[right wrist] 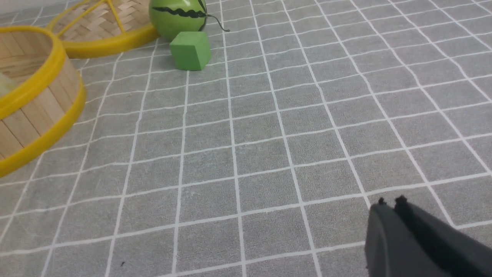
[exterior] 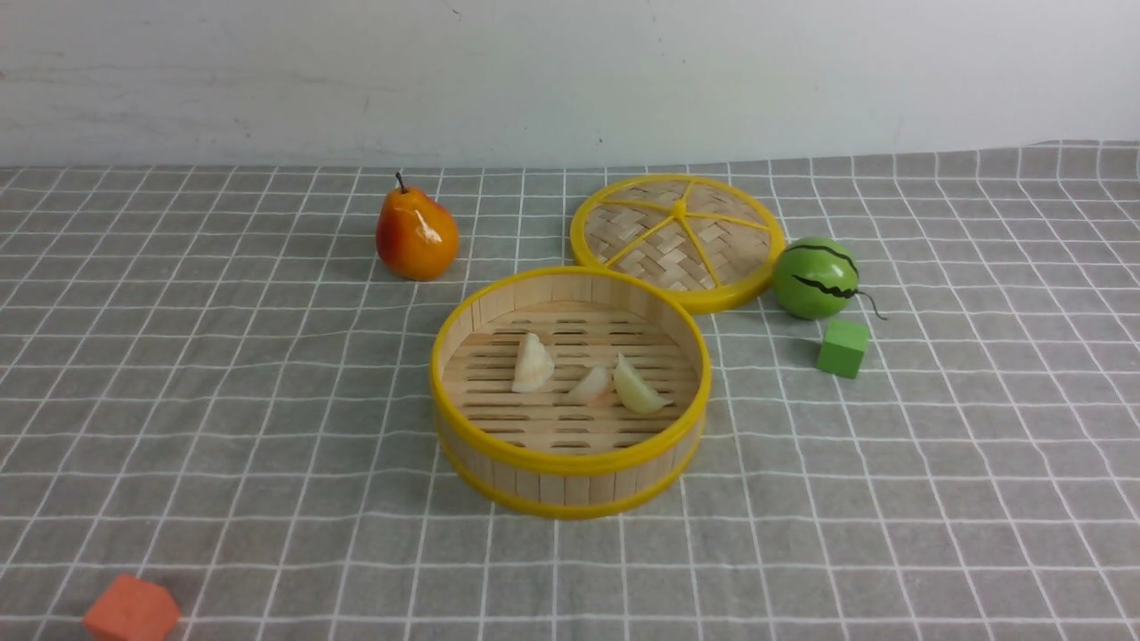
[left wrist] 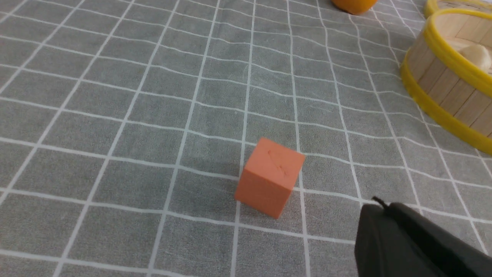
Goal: Put the dumplings into the steamer on the table with the grey tablecloth.
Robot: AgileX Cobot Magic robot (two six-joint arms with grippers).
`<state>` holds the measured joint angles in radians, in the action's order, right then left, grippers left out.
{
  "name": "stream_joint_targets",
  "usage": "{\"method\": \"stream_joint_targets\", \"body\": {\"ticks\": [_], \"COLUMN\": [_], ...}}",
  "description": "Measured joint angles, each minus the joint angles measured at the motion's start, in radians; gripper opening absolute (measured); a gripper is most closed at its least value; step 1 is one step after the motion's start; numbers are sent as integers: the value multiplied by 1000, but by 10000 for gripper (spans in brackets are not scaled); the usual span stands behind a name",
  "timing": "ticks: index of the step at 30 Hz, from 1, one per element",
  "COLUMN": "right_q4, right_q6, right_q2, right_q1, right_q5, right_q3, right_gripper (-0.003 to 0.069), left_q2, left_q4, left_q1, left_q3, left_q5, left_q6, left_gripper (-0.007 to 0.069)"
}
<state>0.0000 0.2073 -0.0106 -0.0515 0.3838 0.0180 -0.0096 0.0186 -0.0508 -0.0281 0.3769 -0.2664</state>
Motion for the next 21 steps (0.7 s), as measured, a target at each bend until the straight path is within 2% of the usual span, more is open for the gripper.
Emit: {"method": "stream_joint_targets", "body": {"ticks": [21], "right_q4": [0], "right_q6": [0], "right_q2": [0], "right_q1": [0], "right_q5": [0], "right_q3": [0], "right_gripper": [47], "left_q2": [0], "left_q4": [-7], "left_q1": [16], "left_q3": [0], "left_q5": [7], "left_q6": [2], "left_gripper": [-14]}}
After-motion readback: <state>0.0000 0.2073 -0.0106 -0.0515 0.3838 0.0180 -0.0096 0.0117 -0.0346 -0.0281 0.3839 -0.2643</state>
